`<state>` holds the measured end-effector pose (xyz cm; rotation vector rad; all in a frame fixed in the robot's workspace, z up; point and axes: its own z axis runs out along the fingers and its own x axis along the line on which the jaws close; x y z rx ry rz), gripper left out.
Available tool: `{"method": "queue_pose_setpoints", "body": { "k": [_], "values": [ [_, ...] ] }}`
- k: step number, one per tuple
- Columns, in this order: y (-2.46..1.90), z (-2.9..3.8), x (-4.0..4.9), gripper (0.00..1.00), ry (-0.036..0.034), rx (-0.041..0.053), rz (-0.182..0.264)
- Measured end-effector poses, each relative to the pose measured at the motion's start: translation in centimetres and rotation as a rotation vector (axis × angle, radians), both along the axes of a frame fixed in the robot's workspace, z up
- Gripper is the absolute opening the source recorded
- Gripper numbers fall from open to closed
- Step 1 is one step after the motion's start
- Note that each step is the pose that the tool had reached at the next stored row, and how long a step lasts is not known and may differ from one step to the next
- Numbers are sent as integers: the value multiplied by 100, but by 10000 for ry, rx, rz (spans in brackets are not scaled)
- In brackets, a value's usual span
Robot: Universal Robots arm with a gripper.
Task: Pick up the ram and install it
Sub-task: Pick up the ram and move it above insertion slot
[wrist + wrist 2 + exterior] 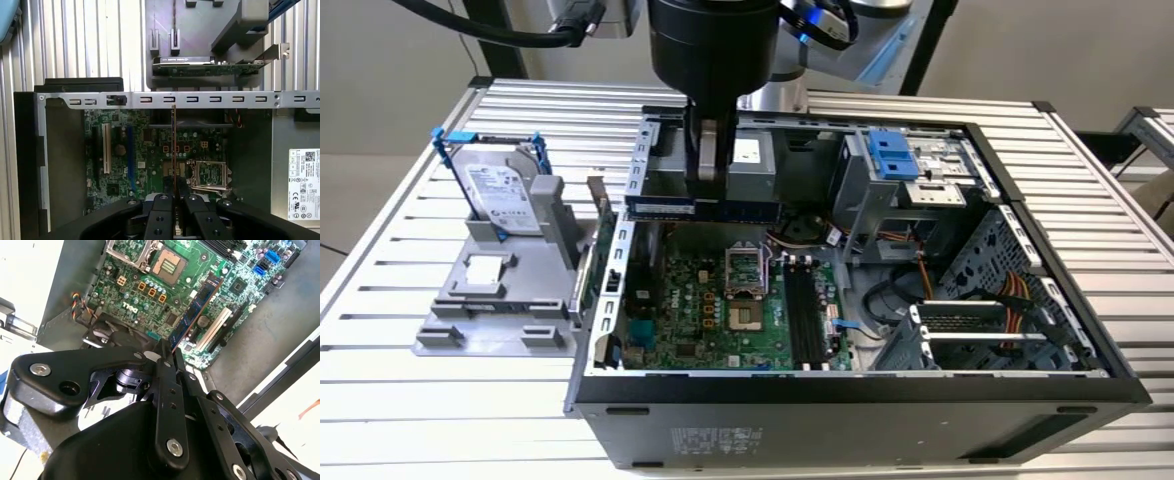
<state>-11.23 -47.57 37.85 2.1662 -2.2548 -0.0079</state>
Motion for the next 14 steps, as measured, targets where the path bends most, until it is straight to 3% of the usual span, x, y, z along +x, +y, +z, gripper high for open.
{"method": "queue_pose_setpoints", "body": {
  "k": [14],
  "values": [
    [0,0,71,0,0,0,1]
  ]
}}
